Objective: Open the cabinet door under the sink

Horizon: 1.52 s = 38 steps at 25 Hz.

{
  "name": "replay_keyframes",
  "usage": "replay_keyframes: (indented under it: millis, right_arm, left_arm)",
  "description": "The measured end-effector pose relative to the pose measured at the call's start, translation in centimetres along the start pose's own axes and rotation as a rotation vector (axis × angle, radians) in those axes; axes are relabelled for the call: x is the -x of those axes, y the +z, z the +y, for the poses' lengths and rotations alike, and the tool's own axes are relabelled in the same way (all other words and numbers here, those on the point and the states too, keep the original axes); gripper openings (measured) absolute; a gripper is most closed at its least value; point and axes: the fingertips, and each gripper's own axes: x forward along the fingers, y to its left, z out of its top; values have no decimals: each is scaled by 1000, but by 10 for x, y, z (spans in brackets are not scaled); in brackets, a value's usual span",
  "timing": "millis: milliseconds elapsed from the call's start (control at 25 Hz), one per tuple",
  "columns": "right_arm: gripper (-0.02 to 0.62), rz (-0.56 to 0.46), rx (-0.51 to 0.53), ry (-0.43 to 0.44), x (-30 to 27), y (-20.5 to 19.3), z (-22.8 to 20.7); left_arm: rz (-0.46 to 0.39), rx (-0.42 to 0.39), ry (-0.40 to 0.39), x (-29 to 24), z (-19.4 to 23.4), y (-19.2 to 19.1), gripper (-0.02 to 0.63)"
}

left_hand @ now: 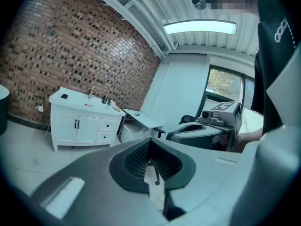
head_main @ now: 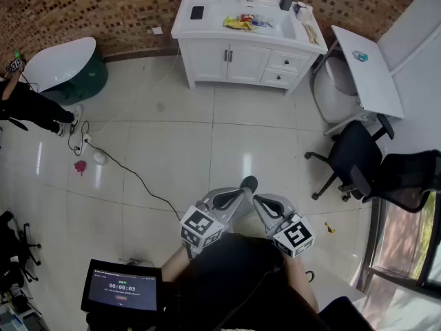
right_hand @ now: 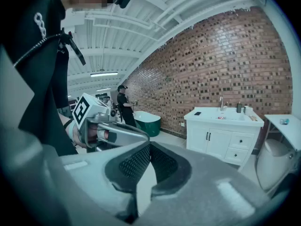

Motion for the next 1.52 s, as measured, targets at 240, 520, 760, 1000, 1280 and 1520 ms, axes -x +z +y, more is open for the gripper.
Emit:
replay_keyframes:
  millis: [240,520,760,1000,1280,1520]
  right_arm:
    - [-8,-16,17,32,-33,38,-80]
    - [-8,-70,0,78,-41,74,-175]
    - [-8,-11,-93,89,-26,41,-252]
    - [-8,0,-114,59,-6,18,-291]
    - [-8,44,-69,23,-14,12,-306]
    - [-8,17,-77,-17,-14,32,-329]
  left_arm:
    - [-11,1,64,-42,40,43,17]
    - [48,9,161,-104,80,80,17]
    - [139,27,212,-129,93,82,17]
    - [212,-10,192,-157,95,87,17]
    - [242,-34,87,-204,101,91,17]
    - [226,-48,23,-241,124,109,17]
